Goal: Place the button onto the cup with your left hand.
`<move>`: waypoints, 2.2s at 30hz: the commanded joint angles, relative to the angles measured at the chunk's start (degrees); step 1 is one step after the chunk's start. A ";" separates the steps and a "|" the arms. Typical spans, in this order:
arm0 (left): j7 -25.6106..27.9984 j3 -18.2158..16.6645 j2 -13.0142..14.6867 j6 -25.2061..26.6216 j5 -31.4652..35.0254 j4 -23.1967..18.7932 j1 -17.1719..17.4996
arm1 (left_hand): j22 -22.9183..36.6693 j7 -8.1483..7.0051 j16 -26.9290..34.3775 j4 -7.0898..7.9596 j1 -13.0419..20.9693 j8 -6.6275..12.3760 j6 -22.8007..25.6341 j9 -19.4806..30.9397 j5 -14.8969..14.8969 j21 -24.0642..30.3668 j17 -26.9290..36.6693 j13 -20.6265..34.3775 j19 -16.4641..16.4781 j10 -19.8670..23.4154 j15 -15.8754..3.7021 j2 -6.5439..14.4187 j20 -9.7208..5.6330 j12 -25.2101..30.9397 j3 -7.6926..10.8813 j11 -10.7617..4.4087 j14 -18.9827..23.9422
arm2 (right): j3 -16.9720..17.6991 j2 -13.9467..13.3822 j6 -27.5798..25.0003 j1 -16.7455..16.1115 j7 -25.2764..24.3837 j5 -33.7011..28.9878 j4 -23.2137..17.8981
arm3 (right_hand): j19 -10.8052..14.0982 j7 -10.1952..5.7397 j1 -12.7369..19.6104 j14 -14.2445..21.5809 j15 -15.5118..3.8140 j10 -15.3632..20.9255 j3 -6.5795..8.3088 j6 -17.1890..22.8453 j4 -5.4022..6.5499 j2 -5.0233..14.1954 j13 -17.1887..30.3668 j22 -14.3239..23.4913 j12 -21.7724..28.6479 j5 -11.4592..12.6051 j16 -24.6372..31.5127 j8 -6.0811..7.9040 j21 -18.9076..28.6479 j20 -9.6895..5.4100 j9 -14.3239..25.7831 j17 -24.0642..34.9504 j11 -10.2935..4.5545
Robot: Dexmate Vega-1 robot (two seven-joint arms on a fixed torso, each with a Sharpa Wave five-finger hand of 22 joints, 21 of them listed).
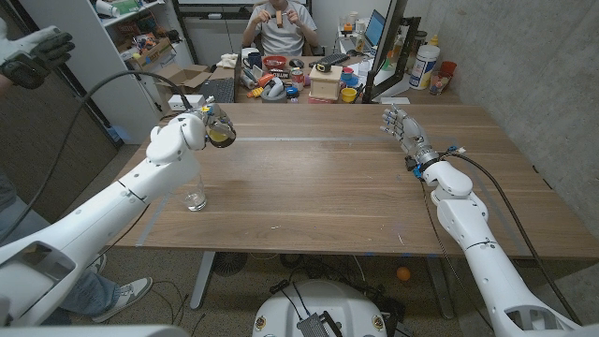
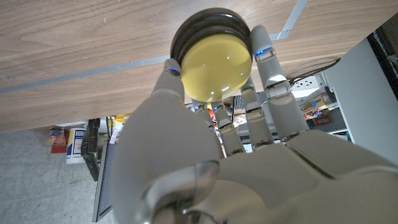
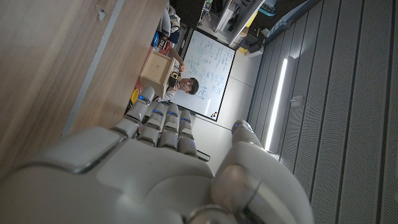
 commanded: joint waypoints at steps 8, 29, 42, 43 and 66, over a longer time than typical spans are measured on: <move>-0.03 -8.09 6.22 -4.09 -4.85 -10.09 9.34 | 0.32 0.39 -0.01 1.21 3.70 -0.07 0.28 0.01 0.41 -0.45 1.20 0.46 -0.60 0.64 -4.89 4.23 0.06 -0.22 1.03 0.14 5.81 | -1.18 0.11 -1.09 -1.31 -2.52 -1.16 -3.46 | 0.96 -0.32 0.28 0.40 0.06 0.11 -0.04 -0.09 -0.17 -0.41 0.27 0.34 0.19 0.34 -0.10 0.44 -0.35 -0.04 -0.05 -0.04 -0.07; 1.03 -17.61 11.75 -8.05 -12.76 -15.19 16.91 | 0.39 0.86 -0.21 1.35 3.47 -0.12 0.39 -0.07 0.50 -0.77 1.29 0.75 -1.17 0.98 -4.62 4.20 0.18 -0.39 1.30 0.12 6.51 | -2.44 0.52 -2.44 -2.27 -5.25 -2.29 -6.32 | 1.44 -0.34 0.20 0.57 0.15 0.11 -0.06 -0.09 -0.21 -0.32 0.27 0.35 0.19 0.33 -0.07 0.44 -0.64 0.18 -0.05 -0.03 0.01; 1.08 -25.71 15.10 -10.79 -18.39 -17.17 23.71 | 0.43 1.00 -0.29 1.45 3.29 -0.15 0.49 -0.12 0.54 -0.87 1.36 0.90 -1.38 1.26 -4.66 4.22 0.18 -0.47 1.44 0.47 6.92 | -3.10 1.11 -2.67 -3.34 -7.19 -2.99 -7.86 | 1.62 -0.35 0.14 0.67 0.10 0.01 -0.07 -0.02 -0.23 -0.26 0.27 0.36 0.15 0.34 -0.05 0.48 -0.87 0.21 -0.05 -0.03 -0.02; 1.02 -26.56 15.41 -11.05 -18.79 -17.29 24.47 | 0.43 0.99 -0.33 1.46 3.27 -0.13 0.55 -0.13 0.54 -0.86 1.37 0.91 -1.36 1.31 -4.61 4.22 0.18 -0.47 1.45 0.36 6.88 | -3.23 1.10 -2.59 -3.43 -7.26 -3.11 -7.93 | 1.62 -0.37 0.14 0.68 0.11 0.06 -0.07 -0.06 -0.23 -0.25 0.27 0.36 0.17 0.34 -0.05 0.46 -0.89 0.19 -0.05 -0.03 0.00; -1.71 -45.46 14.58 -17.13 -19.04 -19.15 41.47 | 0.51 1.27 -0.65 1.59 2.95 -0.08 1.02 -0.22 0.60 -1.11 1.49 1.19 -2.14 1.73 -4.57 4.18 0.30 -0.73 1.75 0.19 7.27 | -5.74 2.18 -3.09 -5.07 -10.92 -5.12 -10.66 | 2.23 -0.28 0.13 0.79 0.07 0.22 -0.06 0.00 -0.32 -0.17 0.27 0.38 0.24 0.36 -0.06 0.49 -1.15 0.06 -0.05 -0.04 0.01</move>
